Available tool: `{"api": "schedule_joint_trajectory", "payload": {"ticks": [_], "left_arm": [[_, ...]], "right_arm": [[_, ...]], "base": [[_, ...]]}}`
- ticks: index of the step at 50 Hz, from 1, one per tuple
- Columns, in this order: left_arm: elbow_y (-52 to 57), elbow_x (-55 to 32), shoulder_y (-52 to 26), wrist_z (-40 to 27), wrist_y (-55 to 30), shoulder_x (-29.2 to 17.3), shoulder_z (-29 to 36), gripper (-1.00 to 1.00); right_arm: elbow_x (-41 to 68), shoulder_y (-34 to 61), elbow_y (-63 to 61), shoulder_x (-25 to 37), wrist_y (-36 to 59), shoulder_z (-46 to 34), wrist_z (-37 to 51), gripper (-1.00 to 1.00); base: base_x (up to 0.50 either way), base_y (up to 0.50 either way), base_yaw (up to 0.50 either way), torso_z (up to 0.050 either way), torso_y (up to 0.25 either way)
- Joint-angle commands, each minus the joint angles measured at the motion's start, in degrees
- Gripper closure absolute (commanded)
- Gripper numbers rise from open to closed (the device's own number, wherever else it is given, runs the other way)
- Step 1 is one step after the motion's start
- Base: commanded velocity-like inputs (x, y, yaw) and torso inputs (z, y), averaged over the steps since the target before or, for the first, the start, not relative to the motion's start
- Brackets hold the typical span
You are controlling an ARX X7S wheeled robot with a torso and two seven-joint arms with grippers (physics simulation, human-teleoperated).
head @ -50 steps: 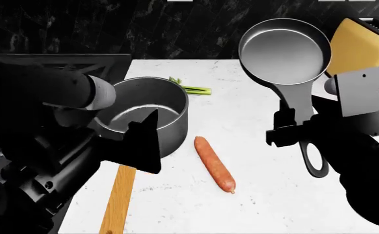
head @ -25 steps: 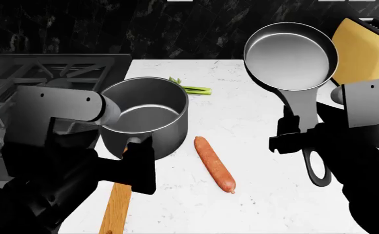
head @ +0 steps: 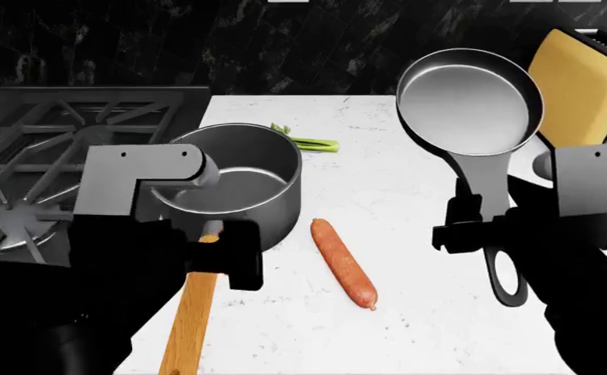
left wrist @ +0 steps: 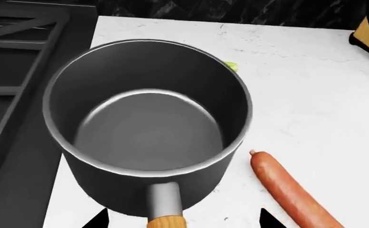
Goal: Place both pans onto different burners. Then place the celery and the sausage on different pans.
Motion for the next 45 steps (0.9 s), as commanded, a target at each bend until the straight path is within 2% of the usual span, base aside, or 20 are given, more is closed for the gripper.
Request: {"api": "schedule_joint_trajectory", "payload": {"ticks": [1, 8, 20, 35, 36, 45], "left_arm": [[-1.91, 2.33, 2.68, -0.98, 1.24, 0.24, 2.43, -1.0], [-2.84, 2.77, 4.01, -2.35, 3.59, 0.54, 3.08, -1.0], [-6.35, 2.08, 3.07, -0.22, 3.54, 3.0, 5.73, -1.0], [-6.55, 3.09, 3.28, -0.13, 4.43, 2.52, 6.52, -1.0], [-6.49, 3.32, 3.26, -0.1, 4.46, 2.49, 6.54, 1.0], [-5.66, 3.98, 2.94, 0.33, 4.93, 2.39, 6.59, 1.0]], "right_arm": [[-3.7, -0.04, -0.23, 0.05, -0.94, 1.89, -1.41, 1.0], [-4.84, 0.68, 1.1, -0.83, -0.89, 0.53, -2.72, 1.0], [-6.07, -0.89, 2.94, -0.66, -2.19, 0.73, -4.11, 1.0], [-5.61, -0.75, 2.71, -0.43, -2.18, 0.82, -3.81, 1.0], [-5.63, -0.73, 2.74, -0.43, -2.18, 0.8, -3.81, 1.0], [-6.14, -0.62, 3.18, -0.62, -2.43, 0.46, -4.23, 1.0]], "base": [[0.0, 0.0, 0.0, 0.0, 0.0], [0.0, 0.0, 0.0, 0.001, 0.002], [0.0, 0.0, 0.0, 0.0, 0.002], [0.0, 0.0, 0.0, 0.001, 0.002], [0.0, 0.0, 0.0, 0.0, 0.0], [0.0, 0.0, 0.0, 0.001, 0.001]]}}
